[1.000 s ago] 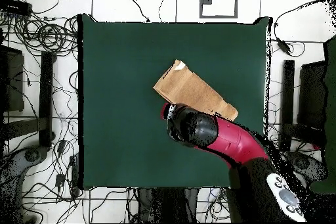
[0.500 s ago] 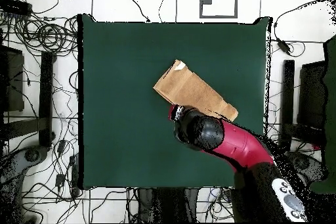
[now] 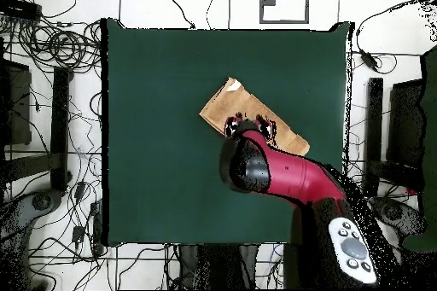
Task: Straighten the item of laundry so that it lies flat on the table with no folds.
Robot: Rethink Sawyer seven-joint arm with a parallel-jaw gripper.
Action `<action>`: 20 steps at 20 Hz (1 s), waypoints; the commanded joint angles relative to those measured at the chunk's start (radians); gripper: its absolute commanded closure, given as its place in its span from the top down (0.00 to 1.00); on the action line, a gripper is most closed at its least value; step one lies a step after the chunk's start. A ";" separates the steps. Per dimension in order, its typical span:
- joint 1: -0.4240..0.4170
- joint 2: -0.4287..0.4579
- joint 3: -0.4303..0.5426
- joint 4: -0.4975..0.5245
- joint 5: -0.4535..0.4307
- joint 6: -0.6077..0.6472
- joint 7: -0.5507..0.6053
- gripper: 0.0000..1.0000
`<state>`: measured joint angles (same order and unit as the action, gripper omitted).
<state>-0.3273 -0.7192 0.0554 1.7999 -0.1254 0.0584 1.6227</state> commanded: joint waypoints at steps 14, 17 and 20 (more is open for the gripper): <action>-0.150 0.287 0.297 -0.297 -0.196 0.012 -0.021 1.00; -0.244 0.360 0.436 -0.299 -0.247 0.028 -0.065 1.00; -0.317 0.411 0.557 -0.284 -0.265 0.114 -0.126 1.00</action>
<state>-0.5781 -0.4493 0.3028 1.5216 -0.3151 0.0461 1.6227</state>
